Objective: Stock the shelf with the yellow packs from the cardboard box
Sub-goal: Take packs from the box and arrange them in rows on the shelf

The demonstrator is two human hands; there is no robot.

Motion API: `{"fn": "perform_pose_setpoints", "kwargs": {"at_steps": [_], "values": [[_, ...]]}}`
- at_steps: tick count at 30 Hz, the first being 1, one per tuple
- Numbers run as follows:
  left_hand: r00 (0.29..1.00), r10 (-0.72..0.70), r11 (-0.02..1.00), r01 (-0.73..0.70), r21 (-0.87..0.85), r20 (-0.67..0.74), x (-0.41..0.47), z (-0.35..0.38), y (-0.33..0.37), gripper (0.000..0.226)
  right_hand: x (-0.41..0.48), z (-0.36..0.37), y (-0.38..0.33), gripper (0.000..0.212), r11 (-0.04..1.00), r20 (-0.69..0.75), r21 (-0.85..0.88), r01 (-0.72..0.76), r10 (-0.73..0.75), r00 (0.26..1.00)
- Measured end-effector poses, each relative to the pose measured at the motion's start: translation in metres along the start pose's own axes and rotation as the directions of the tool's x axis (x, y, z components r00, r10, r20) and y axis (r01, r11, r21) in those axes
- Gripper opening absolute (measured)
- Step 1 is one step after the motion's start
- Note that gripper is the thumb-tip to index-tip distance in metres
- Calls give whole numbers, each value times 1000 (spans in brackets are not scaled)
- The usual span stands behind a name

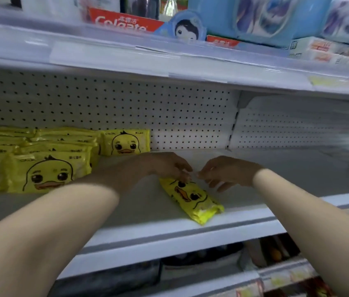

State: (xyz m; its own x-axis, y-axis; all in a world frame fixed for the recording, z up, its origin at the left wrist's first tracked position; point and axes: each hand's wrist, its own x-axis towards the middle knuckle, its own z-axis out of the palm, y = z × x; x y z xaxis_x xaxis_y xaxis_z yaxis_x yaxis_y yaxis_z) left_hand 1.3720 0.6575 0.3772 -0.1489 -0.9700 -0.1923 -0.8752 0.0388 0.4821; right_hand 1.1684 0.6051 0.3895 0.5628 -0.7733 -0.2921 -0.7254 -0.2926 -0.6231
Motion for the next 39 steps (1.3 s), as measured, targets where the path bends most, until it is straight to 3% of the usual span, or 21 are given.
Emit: {"fn": "perform_pose_setpoints", "kwargs": {"at_steps": [6, 11, 15, 17, 19, 22, 30, 34, 39], "values": [[978, -81, 987, 52, -151, -192, -25, 11, -5, 60, -15, 8, 26, 32, 980, -4, 189, 66, -66, 998], [879, -122, 944, -42, -329, -461, -56, 23, -20, 40, -25, 9, 30, 23, 932, -25, 309, 189, -191, 981], [796, -156, 903, -125, -412, -584, -76, 30, -30, 21, -25, 18, 16, 19, 864, -219, 318, 391, -335, 917], [755, -194, 903, -113, -416, -626, -85, 31, -32, 23, -23, 24, 11, 16, 831, -303, 317, 457, -368, 879], [724, -216, 903, -107, -416, -655, -91, 33, -35, 24, -20, 29, 7, 16, 816, -346, 309, 489, -383, 857], [695, -224, 906, -109, -408, -683, -97, 36, -31, 4, -19, 34, 9, 18, 807, -344, 311, 503, -398, 851], [658, -256, 938, -8, -347, -709, -101, 41, -22, 14, -21, 39, 22, 23, 769, -322, 373, 520, -418, 849], [652, -252, 943, 0, -333, -715, -103, 42, -19, 7, -21, 39, 21, 25, 789, -362, 304, 535, -424, 830], [690, -224, 943, -26, -333, -689, -113, 37, -14, 8, -21, 29, 17, 9, 842, -377, 221, 493, -393, 839]]}}
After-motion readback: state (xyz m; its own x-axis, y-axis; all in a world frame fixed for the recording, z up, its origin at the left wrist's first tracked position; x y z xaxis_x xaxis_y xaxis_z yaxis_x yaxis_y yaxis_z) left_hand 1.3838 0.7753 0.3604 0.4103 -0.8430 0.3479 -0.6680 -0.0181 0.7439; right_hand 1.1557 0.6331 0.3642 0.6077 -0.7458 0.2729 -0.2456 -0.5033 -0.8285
